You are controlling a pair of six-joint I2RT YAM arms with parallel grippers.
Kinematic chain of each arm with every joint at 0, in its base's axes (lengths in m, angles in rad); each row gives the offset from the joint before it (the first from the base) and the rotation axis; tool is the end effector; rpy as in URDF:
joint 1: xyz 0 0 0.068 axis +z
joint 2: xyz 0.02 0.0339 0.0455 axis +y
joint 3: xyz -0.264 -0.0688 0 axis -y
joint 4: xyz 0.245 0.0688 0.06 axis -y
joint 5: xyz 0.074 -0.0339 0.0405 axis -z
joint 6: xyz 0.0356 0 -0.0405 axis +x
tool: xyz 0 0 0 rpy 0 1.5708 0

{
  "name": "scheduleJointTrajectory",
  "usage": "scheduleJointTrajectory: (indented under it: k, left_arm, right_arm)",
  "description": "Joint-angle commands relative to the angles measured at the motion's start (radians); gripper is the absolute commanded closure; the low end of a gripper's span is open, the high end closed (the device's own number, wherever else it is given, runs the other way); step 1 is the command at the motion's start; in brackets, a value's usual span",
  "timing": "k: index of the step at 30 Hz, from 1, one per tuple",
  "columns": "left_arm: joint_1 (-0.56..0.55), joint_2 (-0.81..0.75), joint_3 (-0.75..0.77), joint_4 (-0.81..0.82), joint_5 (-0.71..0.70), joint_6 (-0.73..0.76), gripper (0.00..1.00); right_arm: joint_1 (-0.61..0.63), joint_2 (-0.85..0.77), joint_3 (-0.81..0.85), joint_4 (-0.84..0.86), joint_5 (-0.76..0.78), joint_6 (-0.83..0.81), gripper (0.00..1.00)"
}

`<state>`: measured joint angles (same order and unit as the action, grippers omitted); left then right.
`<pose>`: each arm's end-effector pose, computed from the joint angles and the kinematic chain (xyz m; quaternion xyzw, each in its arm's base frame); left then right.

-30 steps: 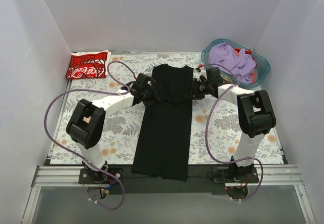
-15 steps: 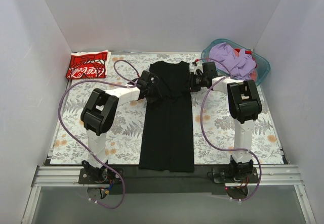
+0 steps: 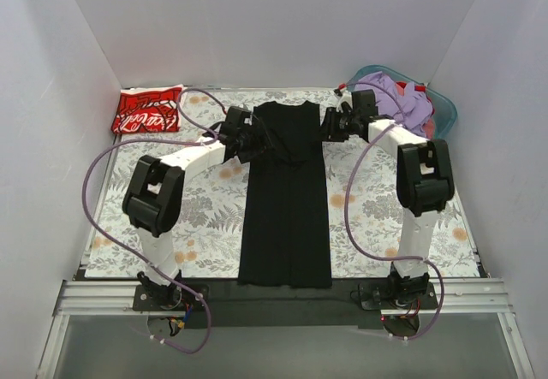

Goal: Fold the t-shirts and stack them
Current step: Fold the tshirt

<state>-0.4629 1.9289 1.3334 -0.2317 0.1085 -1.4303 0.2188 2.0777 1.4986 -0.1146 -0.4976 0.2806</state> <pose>0.3768 -0.1924 0.1925 -0.4152 0.8327 -0.3239 0.1710 0.4522 0.1180 0.1931 -0.0774 0.8803 0.3177 0.3437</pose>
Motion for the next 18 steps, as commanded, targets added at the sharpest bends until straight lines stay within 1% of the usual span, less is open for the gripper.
scheduleJointTrajectory:
  k: [1, 2, 3, 4, 5, 7, 10, 11, 12, 13, 15, 18]
  left_arm:
    - [-0.01, -0.253, -0.078, -0.043, -0.018, 0.068, 0.31]
    - [-0.014, -0.289, -0.1, -0.064, -0.027, 0.073, 0.31]
    - [-0.028, -0.324, -0.153, -0.086, -0.058, 0.077, 0.31]
    - [-0.036, -0.388, -0.177, -0.124, -0.065, 0.076, 0.32]
    - [-0.045, -0.418, -0.206, -0.141, -0.069, 0.071, 0.32]
    - [-0.077, -0.491, -0.281, -0.172, -0.067, 0.048, 0.35]
    - [-0.134, -0.536, -0.353, -0.179, -0.085, 0.013, 0.37]
    - [-0.147, -0.535, -0.364, -0.178, -0.096, 0.005, 0.39]
    - [-0.172, -0.528, -0.373, -0.178, -0.096, -0.002, 0.43]
    - [-0.184, -0.501, -0.376, -0.173, -0.127, -0.007, 0.46]
    - [-0.215, -0.458, -0.366, -0.172, -0.144, -0.002, 0.52]
    - [-0.237, -0.358, -0.329, -0.167, -0.171, 0.01, 0.55]
  right_arm:
    - [0.007, -0.25, -0.154, -0.069, 0.057, -0.015, 0.59]
    - [0.014, -0.295, -0.255, -0.1, 0.073, -0.015, 0.59]
    - [0.022, -0.379, -0.299, -0.117, 0.086, -0.017, 0.59]
    - [0.043, -0.416, -0.34, -0.131, 0.105, -0.026, 0.59]
    - [0.057, -0.451, -0.412, -0.148, 0.113, -0.03, 0.59]
    - [0.106, -0.536, -0.469, -0.203, 0.135, -0.038, 0.59]
    - [0.178, -0.629, -0.558, -0.232, 0.194, -0.034, 0.59]
    - [0.195, -0.645, -0.573, -0.231, 0.232, -0.026, 0.59]
    - [0.208, -0.657, -0.589, -0.229, 0.254, -0.021, 0.58]
    - [0.23, -0.654, -0.589, -0.23, 0.275, -0.02, 0.58]
    - [0.249, -0.624, -0.574, -0.237, 0.289, -0.024, 0.58]
    - [0.292, -0.57, -0.552, -0.238, 0.321, -0.026, 0.58]
